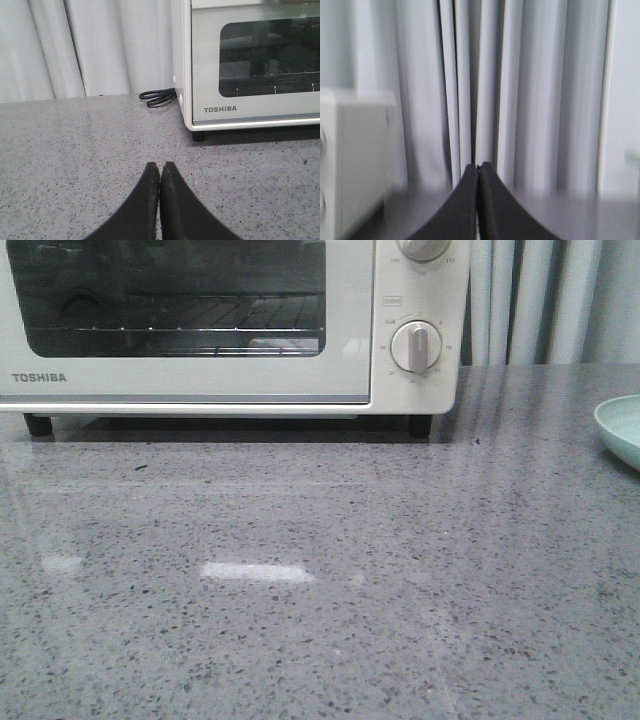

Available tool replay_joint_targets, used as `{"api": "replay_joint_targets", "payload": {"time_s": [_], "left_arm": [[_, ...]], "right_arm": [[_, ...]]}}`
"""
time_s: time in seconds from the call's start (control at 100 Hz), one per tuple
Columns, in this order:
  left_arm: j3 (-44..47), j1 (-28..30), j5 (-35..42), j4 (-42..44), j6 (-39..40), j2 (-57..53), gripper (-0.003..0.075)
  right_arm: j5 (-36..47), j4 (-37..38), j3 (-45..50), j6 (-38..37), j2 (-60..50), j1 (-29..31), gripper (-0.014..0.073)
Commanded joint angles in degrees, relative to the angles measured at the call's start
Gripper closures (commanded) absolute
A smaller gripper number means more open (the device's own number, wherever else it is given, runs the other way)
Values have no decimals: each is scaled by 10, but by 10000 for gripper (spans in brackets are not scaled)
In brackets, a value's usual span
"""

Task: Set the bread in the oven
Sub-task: 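Move the left gripper up to the toaster oven door handle, then pull the oven door down open with the left gripper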

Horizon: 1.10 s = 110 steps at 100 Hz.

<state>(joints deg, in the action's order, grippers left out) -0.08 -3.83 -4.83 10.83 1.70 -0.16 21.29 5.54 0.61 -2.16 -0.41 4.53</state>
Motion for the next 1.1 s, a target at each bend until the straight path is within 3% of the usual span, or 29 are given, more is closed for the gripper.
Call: {"api": "replay_joint_targets", "payload": {"time_s": [0.0,0.09,0.26,0.49,0.66,0.76,0.89,1.09], "left_arm": [[14,2,62,3,5,-18,741],[14,2,117,1,6,-18,741],[14,2,259,-24,6,-18,742],[12,2,338,-161,11,-17,741],[8,2,340,-179,11,-17,741],[-7,2,300,-179,27,-16,742],[-70,2,164,-170,35,3,741],[-190,-1,48,-170,36,88,741]], "right_arm": [[153,6,7,-10,-13,3,662],[142,0,3,-54,-13,3,662],[-29,-2,-54,-177,-6,3,662],[-176,1,-109,-176,-7,3,662],[-187,48,-117,-173,-7,3,662],[-261,44,-147,-178,-3,3,662],[-377,44,-207,-178,37,3,662],[-445,44,-311,-167,147,3,662]]}}
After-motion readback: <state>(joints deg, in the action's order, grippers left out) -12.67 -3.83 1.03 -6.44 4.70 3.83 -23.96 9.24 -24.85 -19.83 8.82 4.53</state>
